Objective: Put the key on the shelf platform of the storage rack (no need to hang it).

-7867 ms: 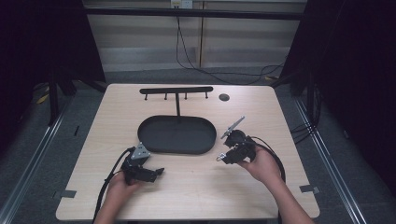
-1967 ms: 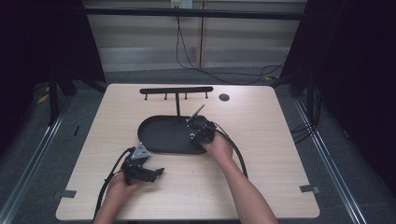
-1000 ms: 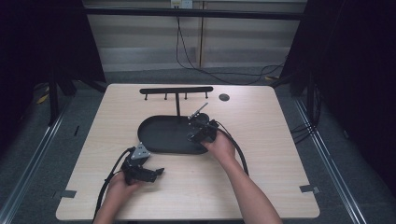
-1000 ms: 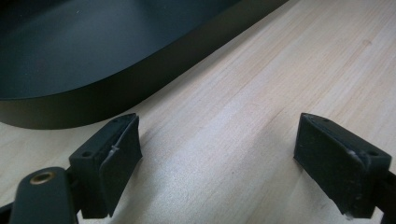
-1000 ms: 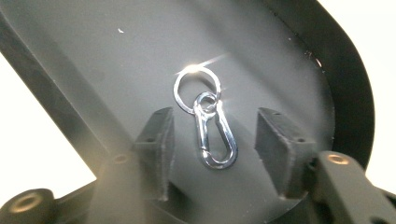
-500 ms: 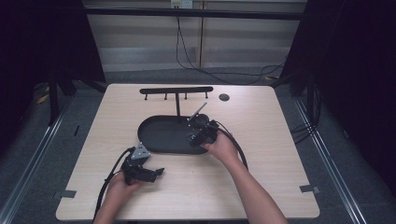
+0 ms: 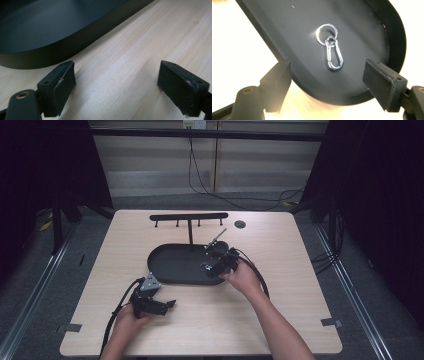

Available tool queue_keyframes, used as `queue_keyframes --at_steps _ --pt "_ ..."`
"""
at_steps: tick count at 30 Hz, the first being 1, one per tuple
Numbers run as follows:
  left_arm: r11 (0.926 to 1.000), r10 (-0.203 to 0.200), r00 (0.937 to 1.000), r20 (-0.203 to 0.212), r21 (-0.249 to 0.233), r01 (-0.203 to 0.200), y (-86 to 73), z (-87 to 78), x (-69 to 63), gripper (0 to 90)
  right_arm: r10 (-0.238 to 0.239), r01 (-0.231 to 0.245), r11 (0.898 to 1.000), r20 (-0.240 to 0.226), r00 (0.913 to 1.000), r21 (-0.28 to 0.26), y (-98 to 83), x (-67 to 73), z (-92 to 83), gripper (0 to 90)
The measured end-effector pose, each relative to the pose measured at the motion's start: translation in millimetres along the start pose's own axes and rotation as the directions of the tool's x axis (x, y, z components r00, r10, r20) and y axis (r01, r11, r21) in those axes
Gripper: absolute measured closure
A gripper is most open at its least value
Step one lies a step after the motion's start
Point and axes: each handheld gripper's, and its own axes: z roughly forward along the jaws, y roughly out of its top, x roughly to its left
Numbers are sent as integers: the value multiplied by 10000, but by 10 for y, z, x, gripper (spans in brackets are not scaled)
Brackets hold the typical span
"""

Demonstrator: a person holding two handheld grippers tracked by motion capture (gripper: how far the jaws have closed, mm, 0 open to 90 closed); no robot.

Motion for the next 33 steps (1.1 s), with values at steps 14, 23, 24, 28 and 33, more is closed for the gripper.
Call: queue_keyframes --at_steps 14,23,24,28,33 --pt "10000 3 10000 -1 2 -3 0 0 0 142 -33 30 9998 -166 9999 -207 -147 -4 -162 192" --pt "10000 12 10000 -1 10 -12 0 -1 1 142 -190 187 9996 -159 9997 -209 -285 3 -256 186" --pt "10000 6 10000 6 11 -6 0 -1 0 142 -181 178 9996 -143 9997 -220 -306 3 -265 186" --pt "10000 -5 10000 7 4 5 0 0 0 142 -228 225 9995 -163 9996 -236 -394 -2 -292 187" --pt "10000 1 10000 -3 1 -1 0 0 0 142 -327 326 9994 -136 9994 -90 -487 -3 -306 183"
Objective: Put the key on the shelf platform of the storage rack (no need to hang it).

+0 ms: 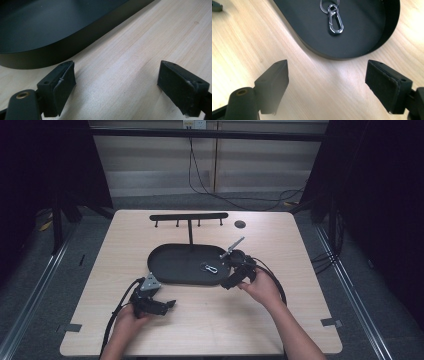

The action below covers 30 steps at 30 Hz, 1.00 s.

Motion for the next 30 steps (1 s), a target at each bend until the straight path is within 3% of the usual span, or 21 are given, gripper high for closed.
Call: queue_keyframes --at_steps 6,30 --pt "10000 2 10000 1 2 -2 0 0 0 142 131 -131 9999 -172 9998 -10 -112 -11 -4 178" --pt "10000 -4 10000 2 -3 4 0 0 0 142 219 -218 9996 -102 9997 151 -477 -76 -65 163"
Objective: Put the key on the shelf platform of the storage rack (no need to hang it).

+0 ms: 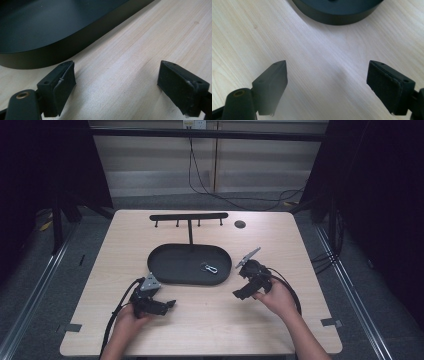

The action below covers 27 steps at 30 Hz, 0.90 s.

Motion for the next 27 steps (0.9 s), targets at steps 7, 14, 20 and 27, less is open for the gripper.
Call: queue_keyframes --at_steps 7,14,20,27 --pt "10000 -4 10000 7 3 4 0 0 0 142 113 -113 9999 5 9999 7 -118 -33 12 163" --pt "10000 -6 10000 6 1 6 0 0 -1 142 92 -90 9998 110 9999 -152 -230 -53 -20 162" --pt "10000 -4 10000 0 -1 4 0 0 0 142 181 -180 9997 71 9998 -147 -324 -75 -26 161" --pt "10000 -3 10000 -2 -4 3 0 0 0 142 198 -197 9998 27 9998 -83 -426 -96 -39 162"
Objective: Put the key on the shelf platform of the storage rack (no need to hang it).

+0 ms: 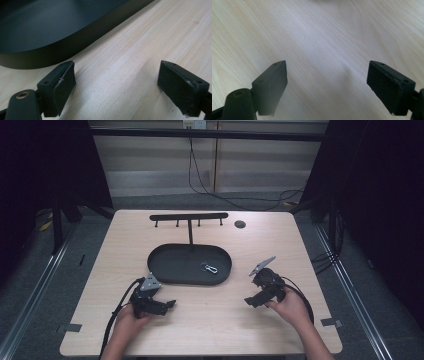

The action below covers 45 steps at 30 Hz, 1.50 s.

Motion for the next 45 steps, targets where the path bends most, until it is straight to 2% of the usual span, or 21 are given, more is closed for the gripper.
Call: queue_keyframes --at_steps 17,24,28,32,36,40,45 --pt "10000 4 10000 2 2 -4 0 0 0 142 332 -332 9994 61 9994 -30 -285 -88 25 158" --pt "10000 0 10000 1 1 0 0 0 0 142 506 -503 9985 130 9986 -197 -402 -109 58 154" --pt "10000 1 10000 0 2 -1 0 0 0 142 526 -525 9986 287 9982 -41 -465 -119 110 147" --pt "10000 -1 10000 0 0 1 0 0 0 142 683 -674 9971 253 9973 -340 -510 -131 116 141" --pt "10000 1 10000 1 3 -1 0 0 0 142 632 -610 9947 241 9977 -832 -573 -139 124 126" --pt "10000 2 10000 0 2 -2 0 0 0 142 738 -688 9873 295 9968 -1431 -642 -126 133 118" --pt "10000 -2 10000 0 1 2 0 0 0 142 655 -583 9797 316 9973 -1916 -696 -126 147 107"
